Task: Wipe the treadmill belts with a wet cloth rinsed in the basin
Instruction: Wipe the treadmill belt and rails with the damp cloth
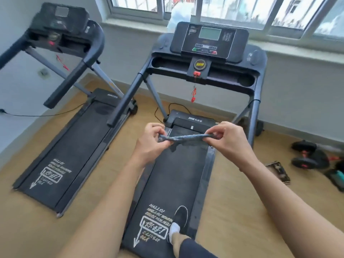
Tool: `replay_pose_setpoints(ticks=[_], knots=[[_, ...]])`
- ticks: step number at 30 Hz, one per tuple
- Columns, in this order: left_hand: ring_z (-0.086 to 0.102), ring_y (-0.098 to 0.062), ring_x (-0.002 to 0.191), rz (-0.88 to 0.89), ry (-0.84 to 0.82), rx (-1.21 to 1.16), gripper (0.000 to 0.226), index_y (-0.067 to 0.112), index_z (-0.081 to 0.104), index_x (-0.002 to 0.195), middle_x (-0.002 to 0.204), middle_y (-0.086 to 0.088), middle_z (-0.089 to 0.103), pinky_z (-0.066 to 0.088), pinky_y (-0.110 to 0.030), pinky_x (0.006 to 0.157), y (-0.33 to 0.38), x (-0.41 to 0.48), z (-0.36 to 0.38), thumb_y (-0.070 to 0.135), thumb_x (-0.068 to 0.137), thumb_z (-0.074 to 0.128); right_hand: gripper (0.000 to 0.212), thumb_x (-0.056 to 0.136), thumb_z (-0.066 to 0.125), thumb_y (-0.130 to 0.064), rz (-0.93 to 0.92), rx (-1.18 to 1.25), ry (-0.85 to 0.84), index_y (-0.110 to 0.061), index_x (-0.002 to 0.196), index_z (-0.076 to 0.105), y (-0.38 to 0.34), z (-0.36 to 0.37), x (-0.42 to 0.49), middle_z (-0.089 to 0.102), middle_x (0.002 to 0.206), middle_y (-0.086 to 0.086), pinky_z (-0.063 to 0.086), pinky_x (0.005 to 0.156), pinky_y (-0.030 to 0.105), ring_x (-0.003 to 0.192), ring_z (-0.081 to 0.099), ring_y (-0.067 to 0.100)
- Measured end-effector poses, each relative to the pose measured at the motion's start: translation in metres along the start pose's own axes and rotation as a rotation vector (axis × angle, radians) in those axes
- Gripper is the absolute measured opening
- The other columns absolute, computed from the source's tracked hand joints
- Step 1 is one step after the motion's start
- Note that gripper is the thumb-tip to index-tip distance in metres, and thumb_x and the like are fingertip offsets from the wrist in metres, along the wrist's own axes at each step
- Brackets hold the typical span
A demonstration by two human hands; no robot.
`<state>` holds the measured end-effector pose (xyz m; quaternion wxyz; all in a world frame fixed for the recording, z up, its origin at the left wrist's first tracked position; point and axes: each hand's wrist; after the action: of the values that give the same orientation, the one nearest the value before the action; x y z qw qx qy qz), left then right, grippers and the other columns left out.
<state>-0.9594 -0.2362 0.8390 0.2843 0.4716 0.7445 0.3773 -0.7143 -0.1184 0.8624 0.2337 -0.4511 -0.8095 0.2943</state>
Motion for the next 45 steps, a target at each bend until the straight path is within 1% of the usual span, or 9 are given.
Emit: replay_pose_setpoints(ticks=[4, 9, 15, 21, 26, 30, 35, 40, 45], knots=[[0.069, -0.014, 0.082, -0.094, -0.239, -0.374, 0.015, -0.001, 0.062, 0.095, 0.1, -0.009, 0.076, 0.055, -0.025, 0.074, -0.001, 0.059, -0.015, 0.005, 0.093, 0.076, 0.015, 0.083, 0.083, -0.024, 0.074, 0.17, -0.085, -0.021, 0.08, 0.069, 0.012, 0.004, 0.052, 0.068, 0.102, -0.012, 0.056, 0.085, 0.031, 0.096, 0.066, 0.006], [0.066, -0.028, 0.09, -0.167, -0.22, -0.618, 0.008, 0.015, 0.064, 0.094, 0.094, -0.011, 0.069, 0.056, -0.039, 0.076, 0.012, 0.118, -0.008, 0.013, 0.093, 0.071, 0.02, 0.093, 0.073, -0.017, 0.28, 0.564, -0.098, -0.005, 0.09, 0.057, 0.017, 0.003, 0.096, 0.065, 0.081, 0.002, 0.054, 0.072, 0.042, 0.078, 0.062, 0.017], [0.063, -0.027, 0.081, -0.1, -0.133, -0.406, 0.032, 0.011, 0.059, 0.097, 0.097, -0.028, 0.067, 0.056, -0.064, 0.079, 0.027, 0.167, 0.021, 0.035, 0.085, 0.076, 0.022, 0.095, 0.069, -0.025, 0.357, 0.477, -0.028, -0.01, 0.095, 0.053, 0.007, 0.002, 0.117, 0.065, 0.078, 0.005, 0.059, 0.063, 0.044, 0.071, 0.063, 0.017], [0.062, -0.022, 0.081, -0.105, -0.31, -0.517, 0.028, 0.008, 0.061, 0.098, 0.087, -0.01, 0.067, 0.051, -0.046, 0.076, 0.041, 0.182, 0.036, 0.036, 0.097, 0.061, 0.017, 0.093, 0.07, -0.025, 0.391, 0.574, -0.016, -0.016, 0.095, 0.056, -0.027, 0.034, 0.132, 0.065, 0.078, 0.002, 0.059, 0.072, 0.058, 0.069, 0.065, 0.026], [0.065, -0.032, 0.107, -0.428, -0.403, -1.02, 0.052, 0.009, 0.068, 0.12, 0.117, -0.018, 0.067, 0.053, -0.044, 0.093, 0.017, 0.193, 0.027, 0.055, 0.108, 0.046, 0.03, 0.101, 0.056, -0.006, 0.389, 0.705, -0.065, -0.024, 0.121, 0.068, -0.054, 0.057, 0.148, 0.074, 0.108, 0.001, 0.06, 0.088, 0.033, 0.102, 0.069, 0.014], [0.068, -0.027, 0.11, -0.507, -0.528, -1.234, 0.045, 0.005, 0.059, 0.136, 0.131, -0.019, 0.063, 0.057, -0.043, 0.094, -0.021, 0.207, 0.01, 0.031, 0.1, 0.066, 0.019, 0.099, 0.063, -0.008, 0.539, 0.784, 0.326, -0.019, 0.114, 0.068, -0.051, 0.075, 0.159, 0.076, 0.108, 0.006, 0.057, 0.09, 0.036, 0.102, 0.071, 0.016], [0.072, -0.03, 0.1, -0.514, -0.674, -1.13, 0.025, 0.005, 0.067, 0.119, 0.116, -0.022, 0.071, 0.061, -0.041, 0.083, -0.052, 0.225, -0.012, 0.012, 0.095, 0.064, 0.042, 0.096, 0.07, -0.038, 0.918, 1.065, -0.107, -0.008, 0.125, 0.069, -0.061, 0.133, 0.157, 0.074, 0.12, 0.015, 0.052, 0.091, 0.034, 0.102, 0.07, 0.021], [0.073, -0.034, 0.102, -0.501, -0.665, -0.793, 0.021, 0.003, 0.069, 0.119, 0.12, -0.021, 0.075, 0.059, -0.051, 0.087, -0.09, 0.263, -0.014, 0.008, 0.099, 0.068, 0.048, 0.083, 0.078, -0.019, 0.929, 1.159, 0.156, 0.007, 0.121, 0.064, -0.051, 0.174, 0.174, 0.071, 0.118, 0.026, 0.057, 0.096, 0.05, 0.102, 0.071, 0.034], [0.075, -0.028, 0.1, -0.589, -0.585, -0.695, 0.015, 0.009, 0.074, 0.115, 0.112, -0.012, 0.079, 0.059, -0.048, 0.091, -0.151, 0.305, 0.033, 0.012, 0.1, 0.069, 0.043, 0.077, 0.087, -0.016, 0.934, 0.938, 0.167, -0.005, 0.112, 0.065, 0.01, 0.224, 0.212, 0.076, 0.11, 0.019, 0.058, 0.092, 0.05, 0.101, 0.073, 0.035]])
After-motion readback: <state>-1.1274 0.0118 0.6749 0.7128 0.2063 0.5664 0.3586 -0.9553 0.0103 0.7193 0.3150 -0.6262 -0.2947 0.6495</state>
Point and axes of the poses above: each hand's wrist, its own x-axis towards the middle knuckle, its own z-axis out of the palm, y = z × x
